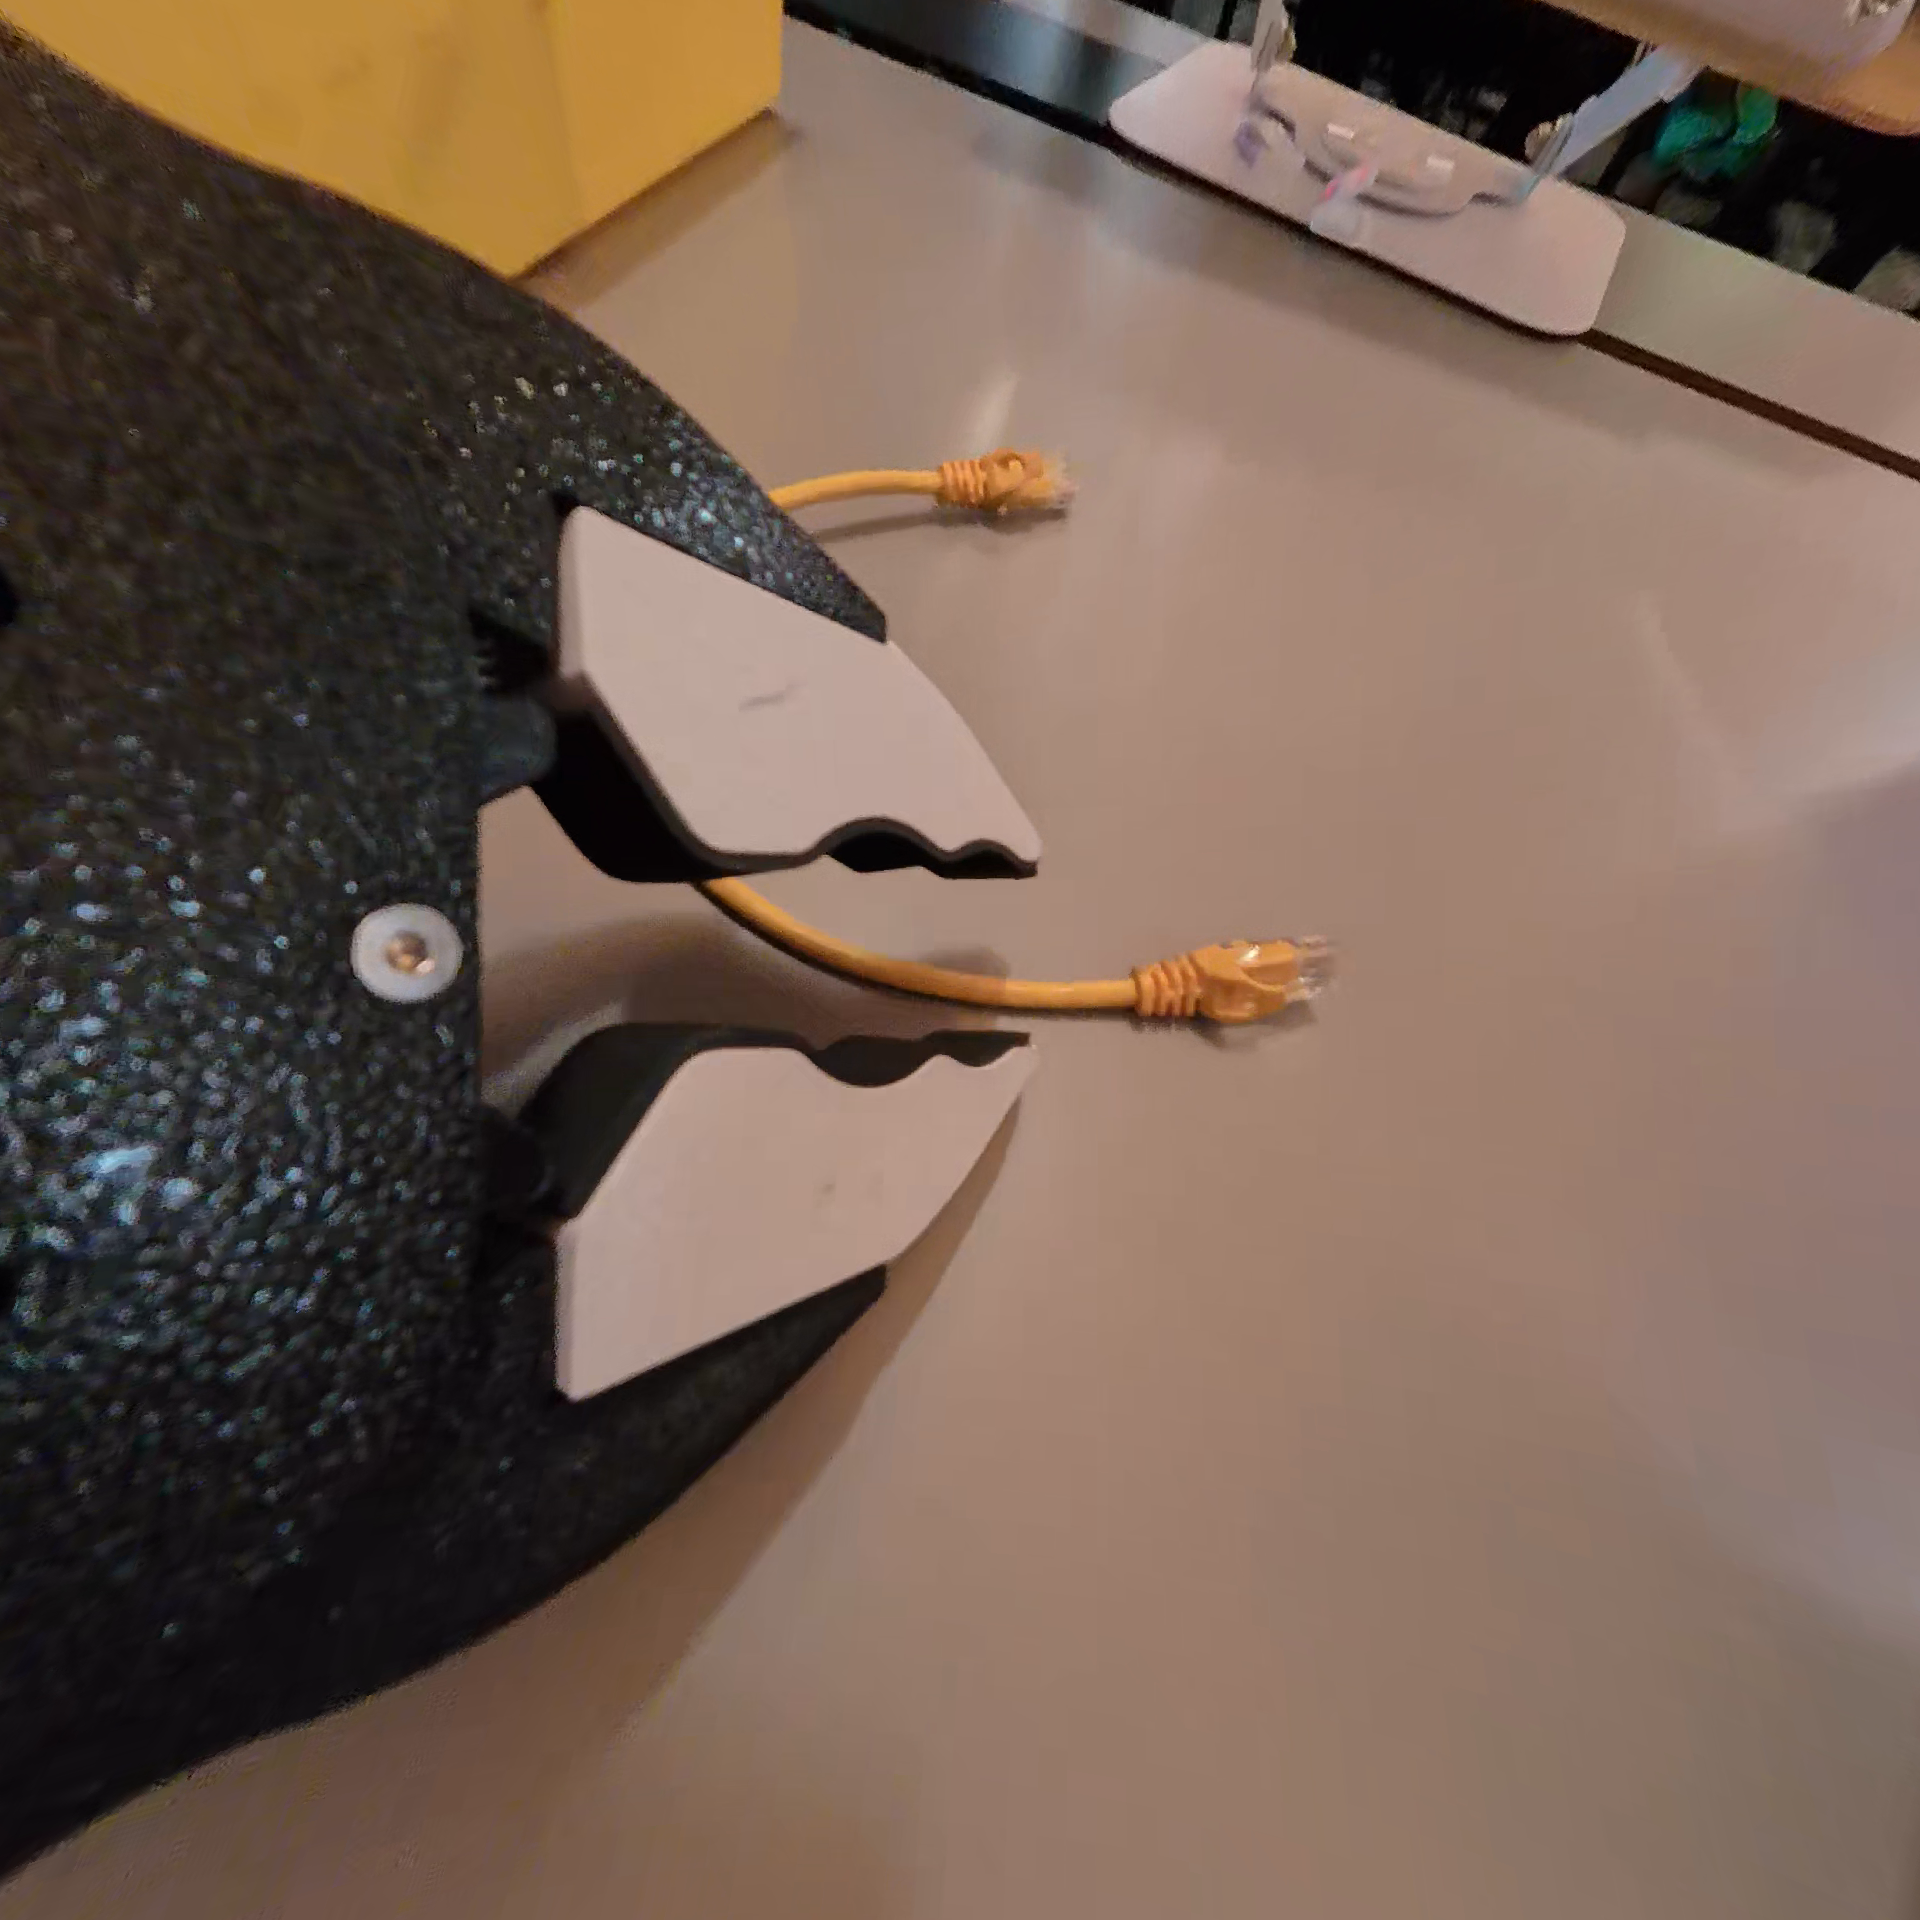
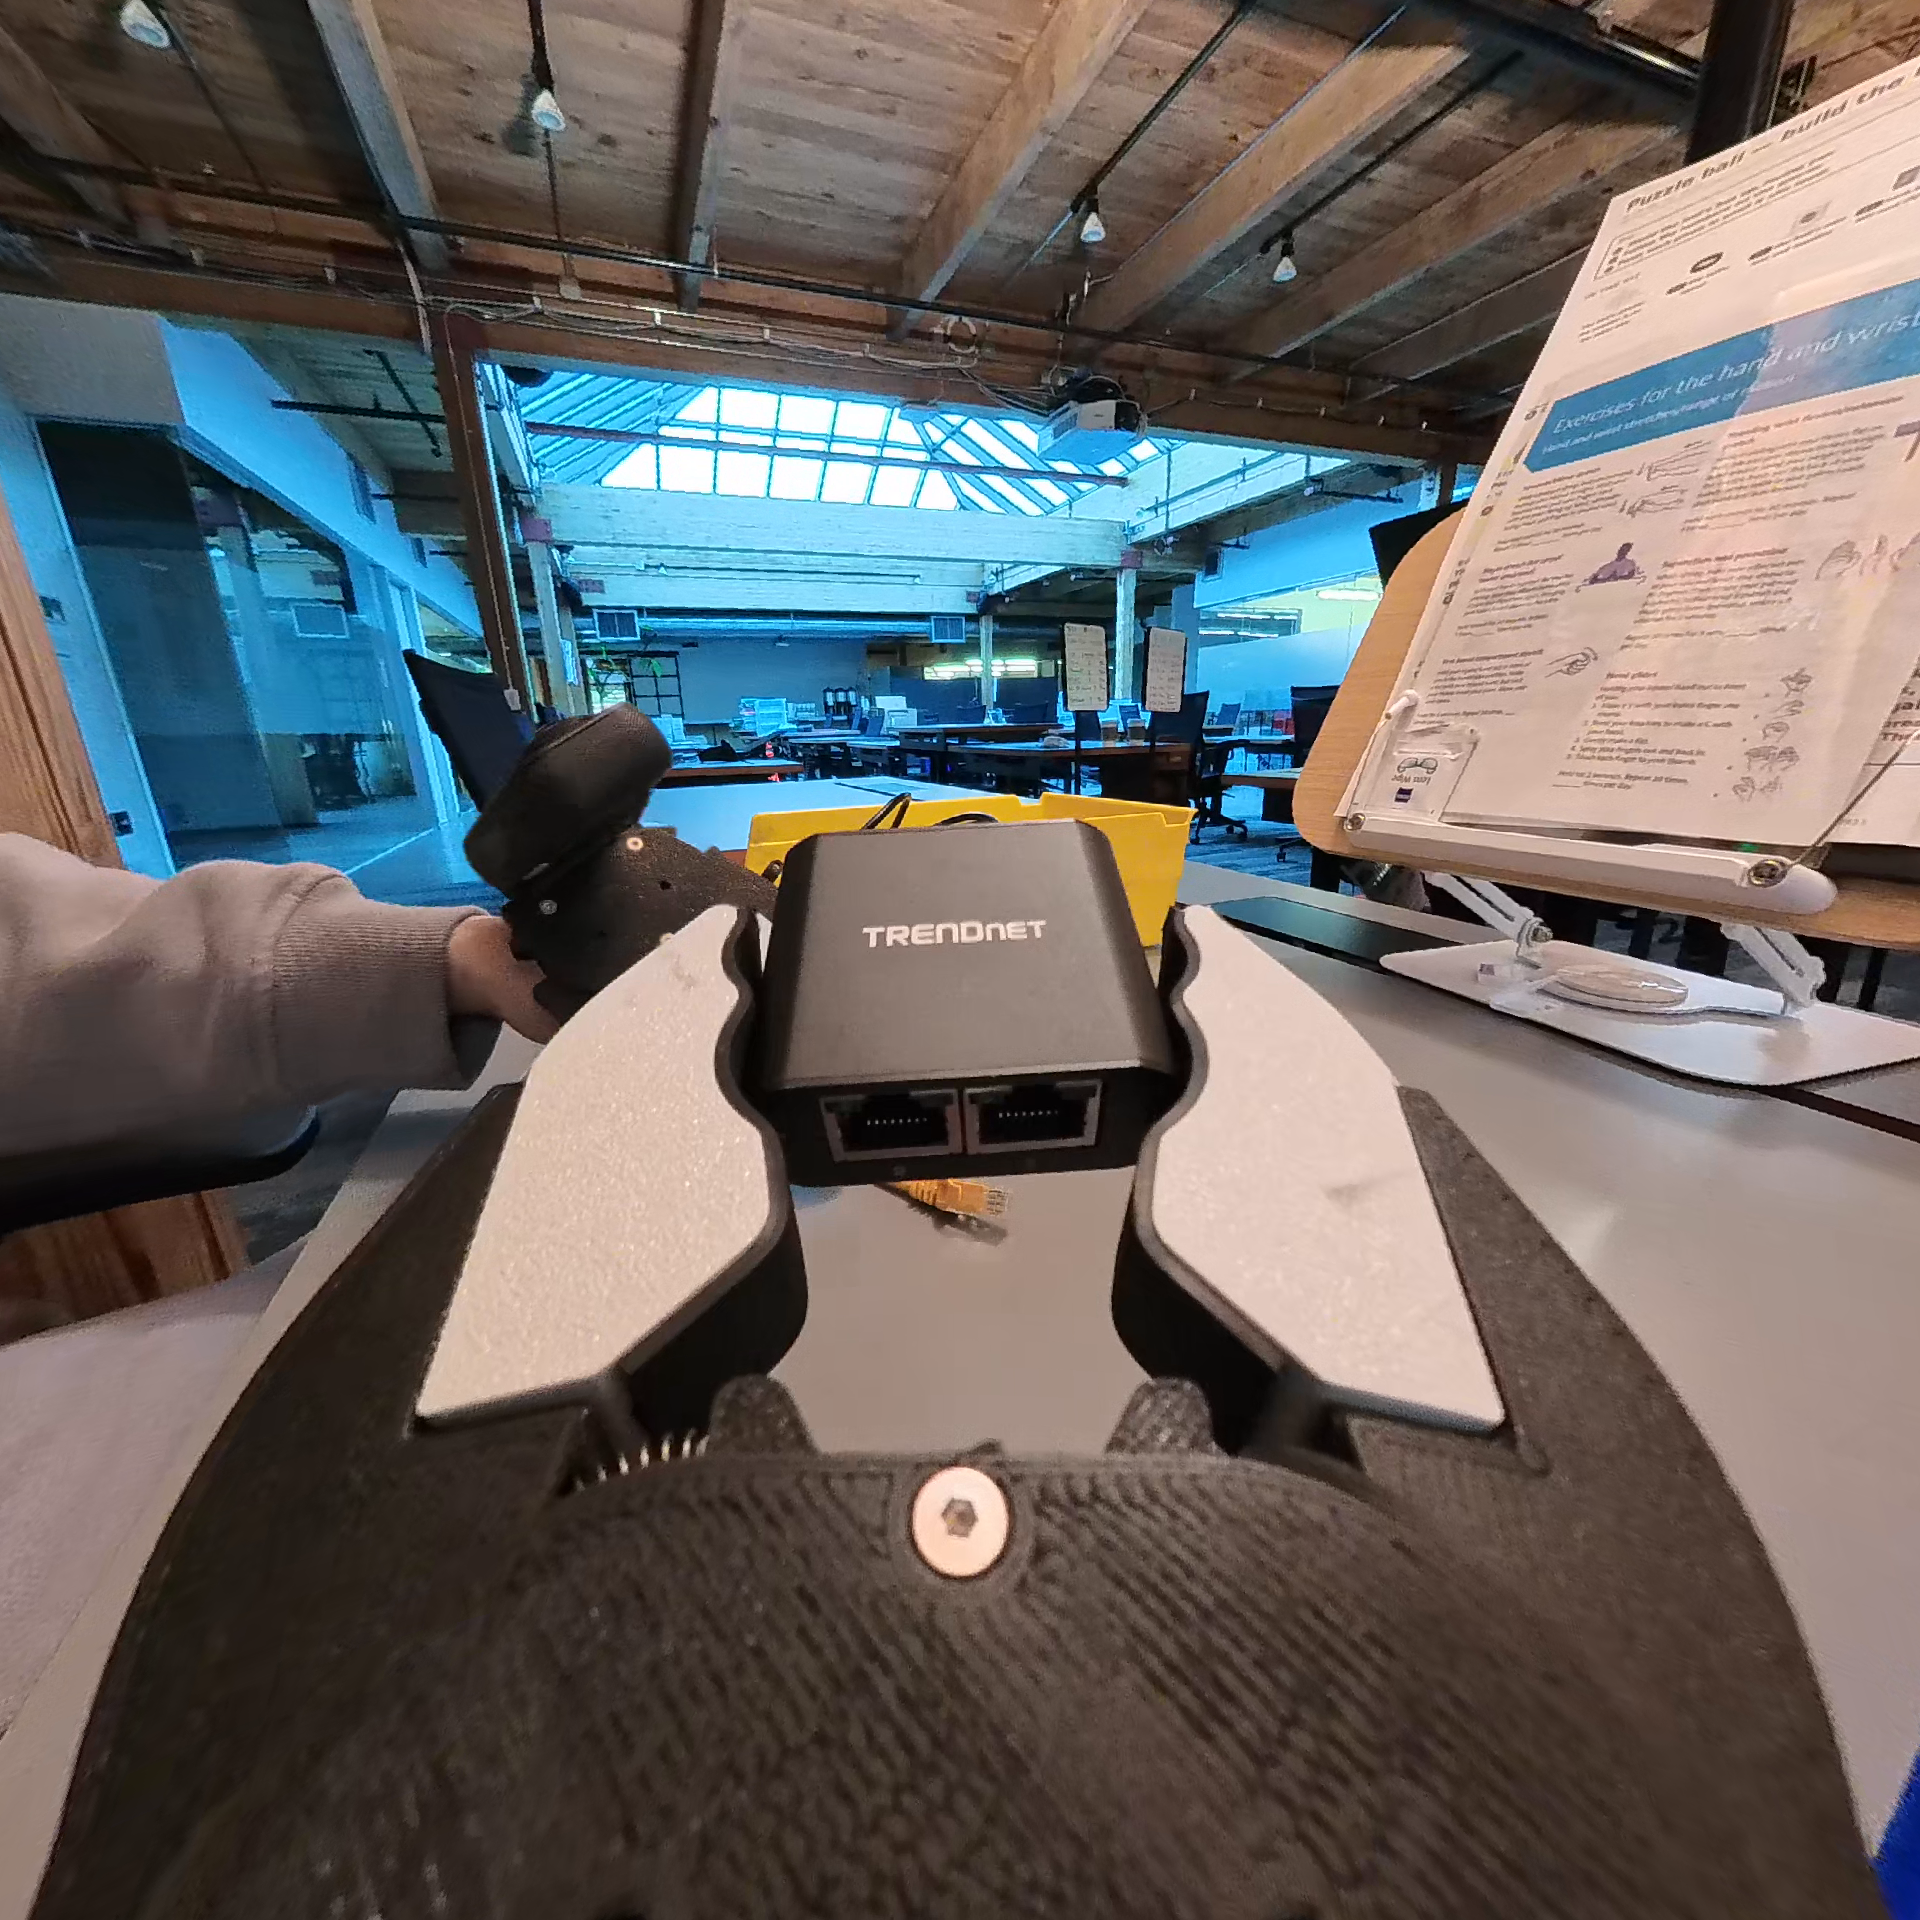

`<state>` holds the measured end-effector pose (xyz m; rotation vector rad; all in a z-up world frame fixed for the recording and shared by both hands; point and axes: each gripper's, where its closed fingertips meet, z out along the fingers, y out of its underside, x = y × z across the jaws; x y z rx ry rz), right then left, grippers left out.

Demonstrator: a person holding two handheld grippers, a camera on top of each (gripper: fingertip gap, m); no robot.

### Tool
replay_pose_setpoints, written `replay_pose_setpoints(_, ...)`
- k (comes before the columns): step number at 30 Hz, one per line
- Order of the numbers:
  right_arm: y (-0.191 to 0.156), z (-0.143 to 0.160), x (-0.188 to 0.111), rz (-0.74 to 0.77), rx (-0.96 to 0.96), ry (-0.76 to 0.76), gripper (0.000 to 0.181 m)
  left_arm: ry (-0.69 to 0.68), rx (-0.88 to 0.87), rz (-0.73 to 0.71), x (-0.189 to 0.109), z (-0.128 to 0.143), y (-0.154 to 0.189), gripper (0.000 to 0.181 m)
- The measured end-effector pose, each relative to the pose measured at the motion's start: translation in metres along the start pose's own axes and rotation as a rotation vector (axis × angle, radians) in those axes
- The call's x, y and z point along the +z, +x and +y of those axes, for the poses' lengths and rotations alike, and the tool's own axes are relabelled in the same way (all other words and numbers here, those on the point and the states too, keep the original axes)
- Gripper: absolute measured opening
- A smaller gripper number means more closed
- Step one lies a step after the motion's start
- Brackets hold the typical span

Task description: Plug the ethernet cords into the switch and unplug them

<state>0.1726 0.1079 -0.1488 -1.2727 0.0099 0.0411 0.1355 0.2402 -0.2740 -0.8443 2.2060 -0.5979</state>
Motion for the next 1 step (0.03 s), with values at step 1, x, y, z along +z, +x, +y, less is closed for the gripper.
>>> replay_pose_setpoints(1, -0.0002, 0.0003, 0.0002, -0.002, -0.001, -0.002, 0.073, 0.002, -0.001, 0.007, 0.001, -0.0016, 0.0013, 0.026)
